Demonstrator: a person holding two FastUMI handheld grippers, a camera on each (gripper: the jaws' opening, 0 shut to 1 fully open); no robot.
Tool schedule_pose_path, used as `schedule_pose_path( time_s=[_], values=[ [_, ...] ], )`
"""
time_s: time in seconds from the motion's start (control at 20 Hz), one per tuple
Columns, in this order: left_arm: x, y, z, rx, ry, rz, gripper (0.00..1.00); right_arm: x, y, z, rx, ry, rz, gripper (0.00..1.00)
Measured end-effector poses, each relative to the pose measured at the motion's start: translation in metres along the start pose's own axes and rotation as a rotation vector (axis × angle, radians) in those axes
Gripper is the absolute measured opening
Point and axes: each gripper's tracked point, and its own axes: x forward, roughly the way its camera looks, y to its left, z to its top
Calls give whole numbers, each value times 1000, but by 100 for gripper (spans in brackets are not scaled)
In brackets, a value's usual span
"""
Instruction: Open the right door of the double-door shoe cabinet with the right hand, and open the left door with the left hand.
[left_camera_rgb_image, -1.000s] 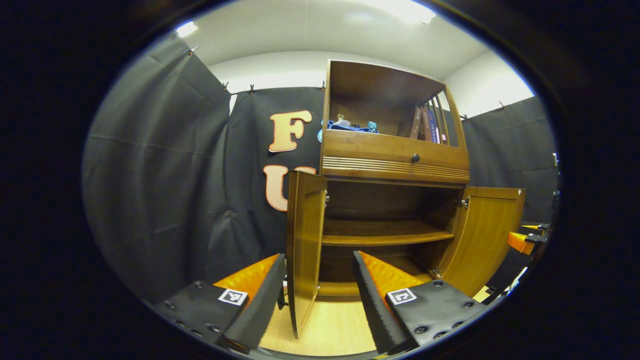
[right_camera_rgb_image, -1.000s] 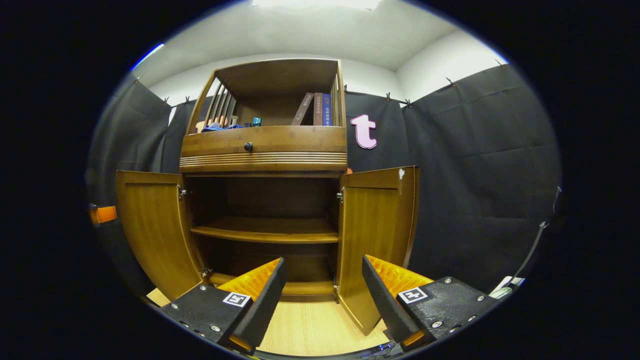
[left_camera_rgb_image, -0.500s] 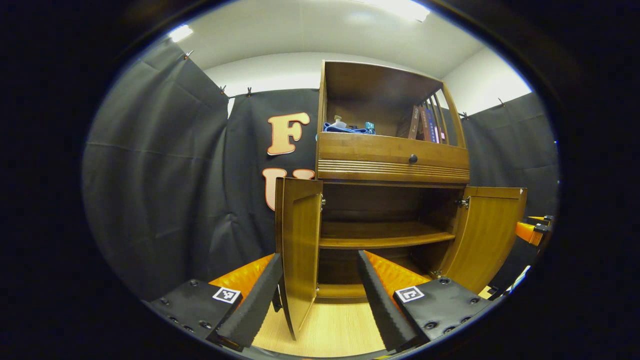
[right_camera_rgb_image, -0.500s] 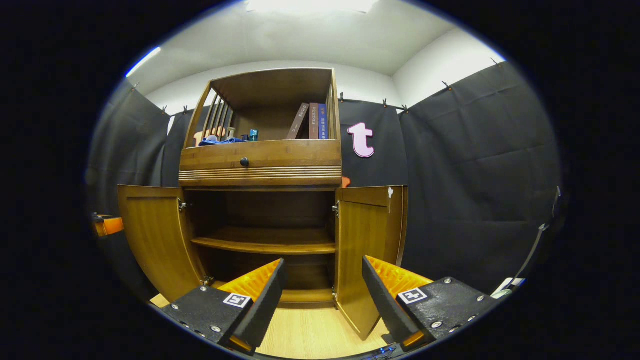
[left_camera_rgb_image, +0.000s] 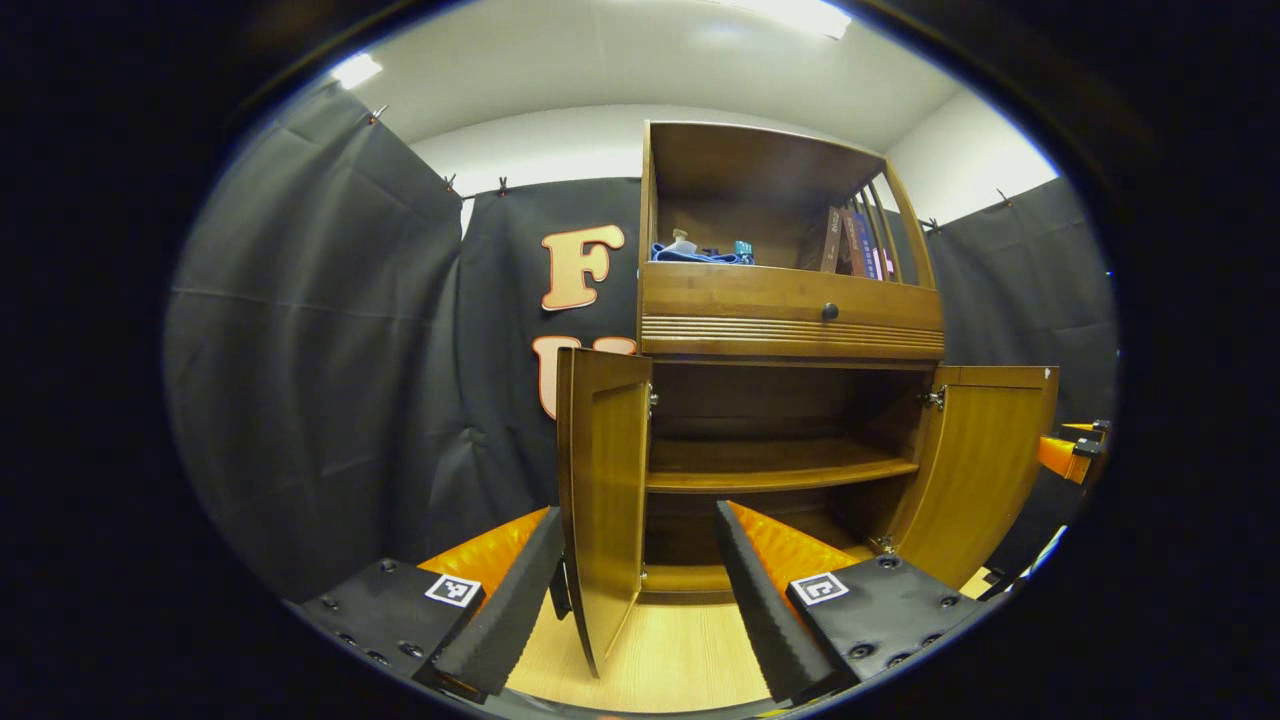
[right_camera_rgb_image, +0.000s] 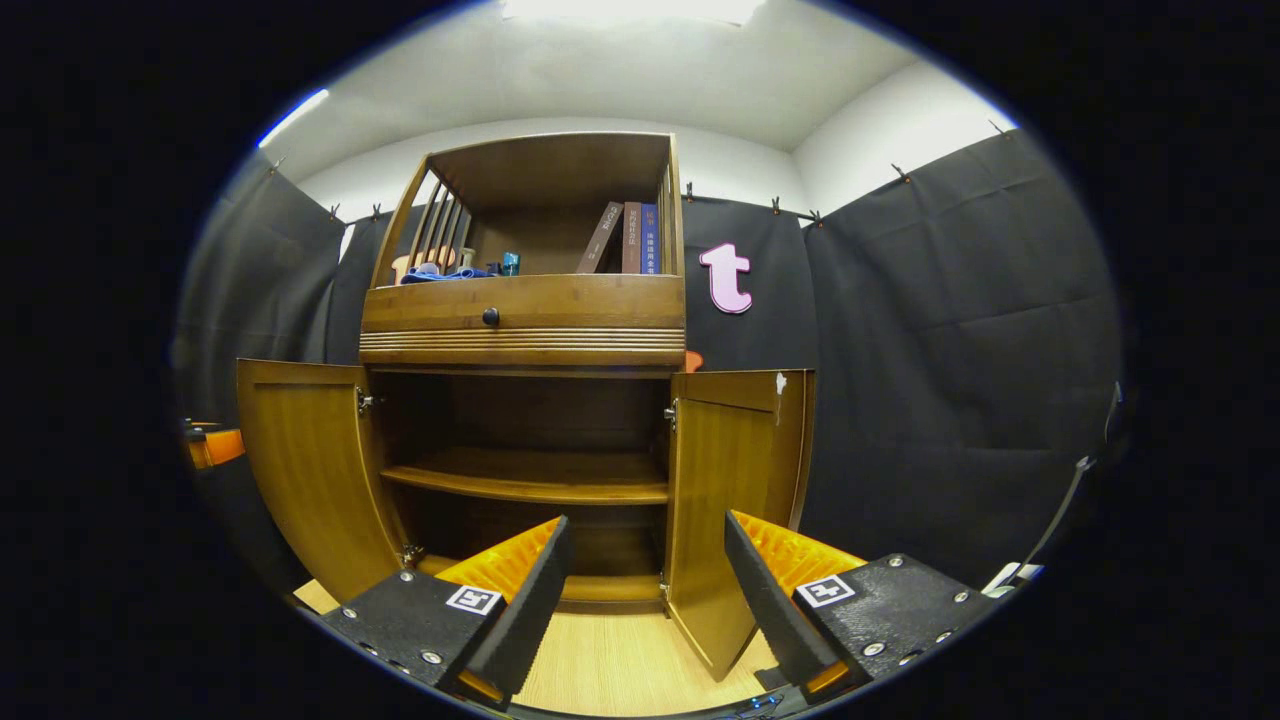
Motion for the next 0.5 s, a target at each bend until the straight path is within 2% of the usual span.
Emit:
schedule_pose_path(
  time_s=[0.15,0.2,0.25,0.4,0.45,0.5],
  values=[
    [0,-3,-4,-7,4,-9,94,-3,-3,-2,-8,1,-5,92],
    [0,-3,-4,-4,5,-8,94,-3,-3,-2,-9,0,-6,98],
    [1,-3,-5,-2,4,-9,94,-3,-4,-2,-10,0,-10,92],
    [-2,-3,-8,-3,5,-10,94,-4,-3,3,0,-13,-10,92],
    [-2,-3,-9,-4,7,-10,94,-5,-1,3,2,-16,-7,98],
    [-3,-3,-9,-3,5,-10,94,-5,0,3,2,-17,-4,92]
  ],
)
